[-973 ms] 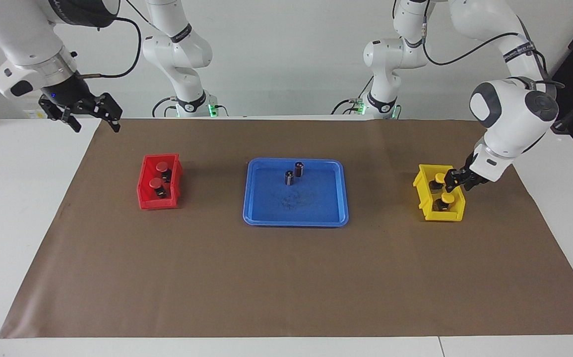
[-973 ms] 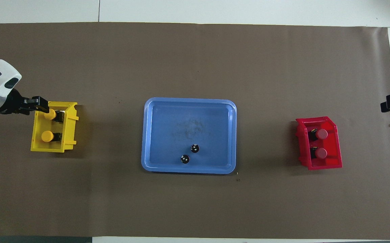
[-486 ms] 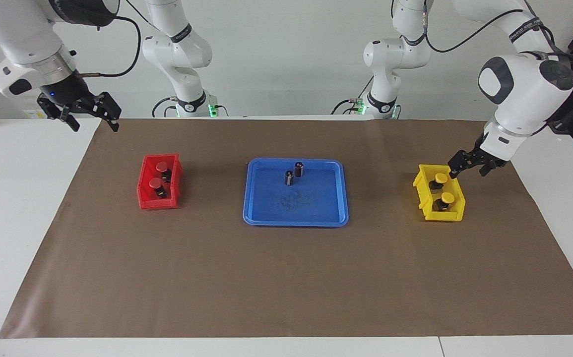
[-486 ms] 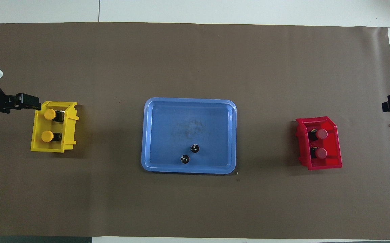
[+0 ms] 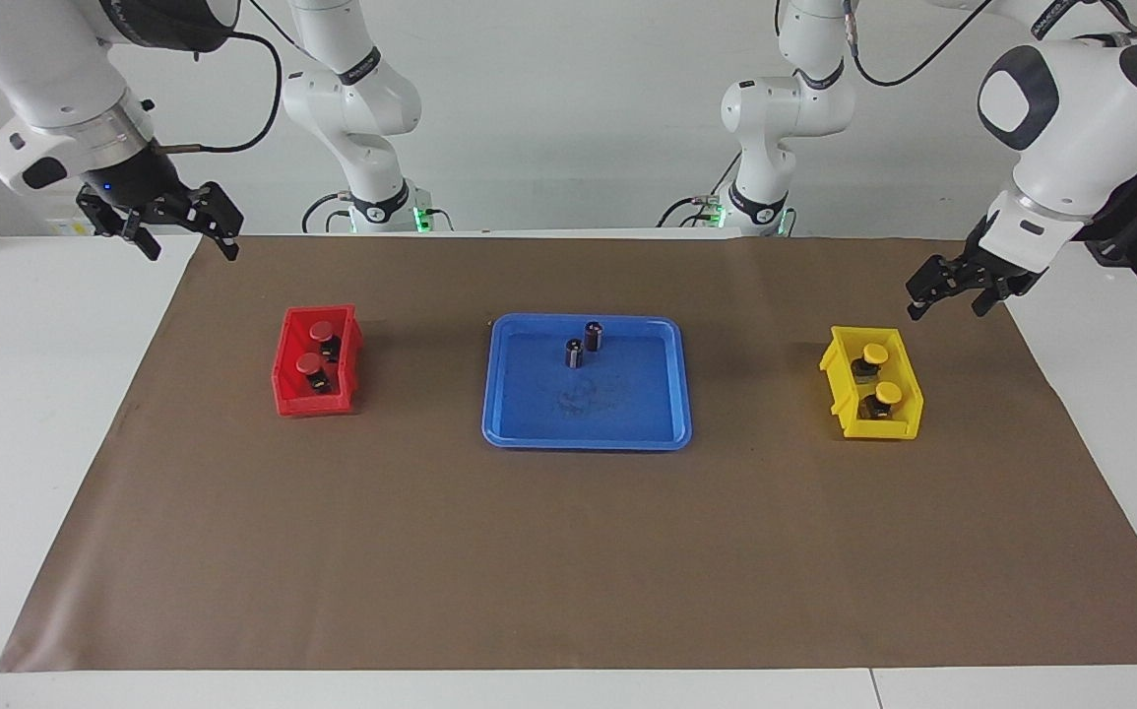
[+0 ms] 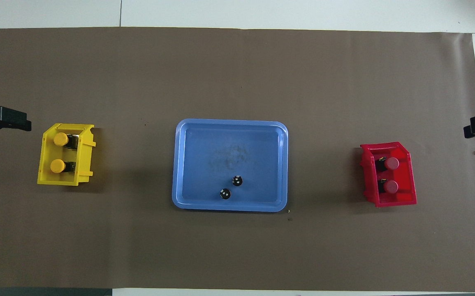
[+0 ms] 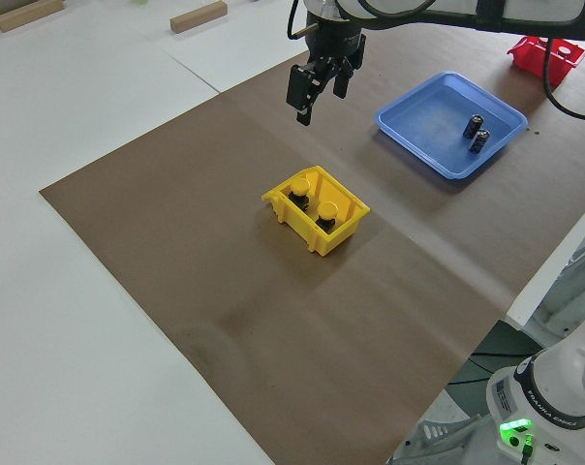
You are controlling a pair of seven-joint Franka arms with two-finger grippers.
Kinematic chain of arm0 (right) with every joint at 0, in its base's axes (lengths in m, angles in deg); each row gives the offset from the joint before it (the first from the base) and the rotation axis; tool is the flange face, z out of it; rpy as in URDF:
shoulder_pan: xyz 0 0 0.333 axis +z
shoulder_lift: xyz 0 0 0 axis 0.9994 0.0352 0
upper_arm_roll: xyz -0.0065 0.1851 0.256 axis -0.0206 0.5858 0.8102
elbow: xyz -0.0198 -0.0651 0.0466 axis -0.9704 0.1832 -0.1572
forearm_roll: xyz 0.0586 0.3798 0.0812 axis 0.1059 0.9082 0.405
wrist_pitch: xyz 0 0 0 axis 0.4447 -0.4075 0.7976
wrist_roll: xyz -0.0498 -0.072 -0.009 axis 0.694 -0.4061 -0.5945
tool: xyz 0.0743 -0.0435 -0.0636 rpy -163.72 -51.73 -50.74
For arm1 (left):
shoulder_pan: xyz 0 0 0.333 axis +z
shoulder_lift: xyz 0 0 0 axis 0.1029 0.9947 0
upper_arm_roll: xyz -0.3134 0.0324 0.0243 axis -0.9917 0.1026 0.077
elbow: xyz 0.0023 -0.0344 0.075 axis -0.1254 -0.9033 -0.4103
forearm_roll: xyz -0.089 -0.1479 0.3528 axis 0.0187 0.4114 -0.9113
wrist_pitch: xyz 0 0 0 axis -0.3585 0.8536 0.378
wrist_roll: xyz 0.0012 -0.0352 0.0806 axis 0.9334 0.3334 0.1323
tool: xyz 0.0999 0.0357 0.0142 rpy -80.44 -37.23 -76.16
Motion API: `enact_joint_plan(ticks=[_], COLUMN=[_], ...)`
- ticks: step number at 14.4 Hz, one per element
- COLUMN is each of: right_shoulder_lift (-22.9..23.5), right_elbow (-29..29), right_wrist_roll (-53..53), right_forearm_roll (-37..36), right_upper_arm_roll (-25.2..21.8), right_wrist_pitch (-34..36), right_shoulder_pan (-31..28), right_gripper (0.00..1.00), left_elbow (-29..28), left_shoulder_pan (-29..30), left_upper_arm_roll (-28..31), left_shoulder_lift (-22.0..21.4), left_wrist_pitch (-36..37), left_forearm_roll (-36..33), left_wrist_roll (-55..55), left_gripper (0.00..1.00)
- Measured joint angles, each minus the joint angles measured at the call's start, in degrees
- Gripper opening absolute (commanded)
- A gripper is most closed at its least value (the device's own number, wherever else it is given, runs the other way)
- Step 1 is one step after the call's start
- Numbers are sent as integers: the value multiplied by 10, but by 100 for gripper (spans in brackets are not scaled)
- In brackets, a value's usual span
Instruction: Sort red and yellow buttons by color
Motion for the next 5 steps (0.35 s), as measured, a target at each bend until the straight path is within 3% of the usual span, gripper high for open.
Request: enact_joint_plan(ticks=[5], right_shoulder_lift=[0], right_elbow=[5], right_wrist_roll=[0], right_forearm_roll=[0], right_upper_arm_roll=[-1], right_wrist_pitch=[4], right_shoulder_pan=[0], right_gripper=[100], left_elbow=[2], left_shoulder_pan=[-9], left_upper_arm_roll=[0], left_shoulder_lift=[-31], left_wrist_pitch=[30], left_forearm_roll=[0], left_wrist_roll=[0], left_gripper=[100])
